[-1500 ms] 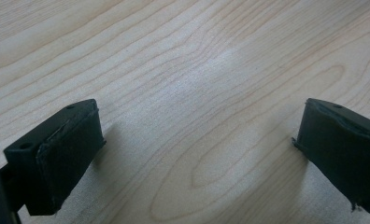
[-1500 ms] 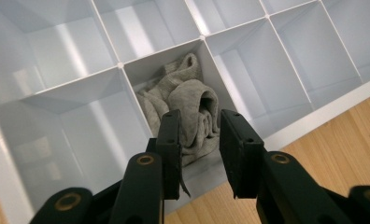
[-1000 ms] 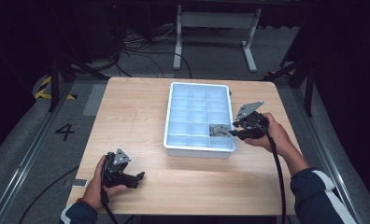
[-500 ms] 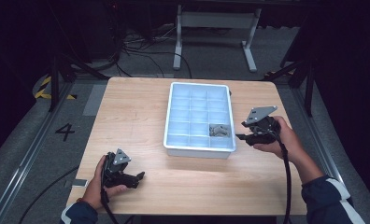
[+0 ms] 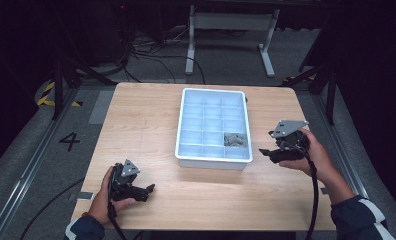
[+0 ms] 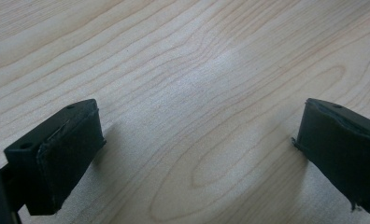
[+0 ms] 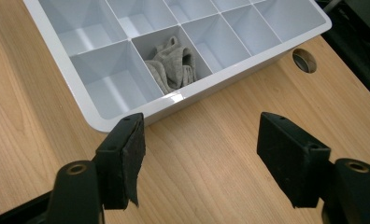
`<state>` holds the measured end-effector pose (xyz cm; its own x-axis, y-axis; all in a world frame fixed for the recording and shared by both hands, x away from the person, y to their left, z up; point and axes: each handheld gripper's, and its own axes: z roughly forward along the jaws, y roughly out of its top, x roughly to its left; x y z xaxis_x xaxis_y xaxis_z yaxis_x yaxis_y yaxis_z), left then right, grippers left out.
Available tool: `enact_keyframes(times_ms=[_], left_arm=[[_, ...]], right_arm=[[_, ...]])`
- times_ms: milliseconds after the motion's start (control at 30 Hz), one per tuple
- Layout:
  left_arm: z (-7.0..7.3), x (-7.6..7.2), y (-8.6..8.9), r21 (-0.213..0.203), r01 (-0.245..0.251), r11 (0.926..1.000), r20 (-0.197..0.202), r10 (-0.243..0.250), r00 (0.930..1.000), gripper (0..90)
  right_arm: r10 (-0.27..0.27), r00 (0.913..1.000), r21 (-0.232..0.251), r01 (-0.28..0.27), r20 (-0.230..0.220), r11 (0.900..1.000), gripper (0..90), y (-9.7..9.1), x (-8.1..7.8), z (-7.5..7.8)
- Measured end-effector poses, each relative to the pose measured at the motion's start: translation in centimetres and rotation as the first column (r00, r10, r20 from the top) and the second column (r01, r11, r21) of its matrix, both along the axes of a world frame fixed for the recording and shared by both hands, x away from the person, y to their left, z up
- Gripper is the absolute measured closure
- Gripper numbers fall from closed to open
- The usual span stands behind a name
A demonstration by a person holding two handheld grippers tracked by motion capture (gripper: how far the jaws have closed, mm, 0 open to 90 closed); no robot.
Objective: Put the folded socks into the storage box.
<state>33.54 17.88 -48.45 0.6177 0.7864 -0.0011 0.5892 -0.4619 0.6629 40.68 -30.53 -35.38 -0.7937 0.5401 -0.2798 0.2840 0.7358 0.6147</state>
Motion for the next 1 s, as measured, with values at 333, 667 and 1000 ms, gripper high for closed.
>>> enact_keyframes(times_ms=[333, 667, 1000], left_arm=[[0.0, 0.0, 0.0, 0.0, -0.001, 1.0, 0.0, 0.001, 1.0, 0.8], [0.0, 0.0, 0.0, 0.001, -0.002, 1.0, 0.002, 0.002, 1.0, 0.8], [0.0, 0.0, 0.0, 0.007, -0.001, 1.0, 0.005, 0.001, 1.0, 0.8]], right_arm=[[-0.002, 0.9998, -0.016, 0.002, 0.018, 0.9999, 33.6, -1.4, -1.2, -0.8], [0.004, 0.9996, -0.027, -0.003, 0.027, 0.9996, 34.0, -2.5, -2.5, -1.9], [-0.026, 0.9997, -0.037, 0.026, 0.006, 0.999, 34.8, -4.0, -3.2, -3.3]])
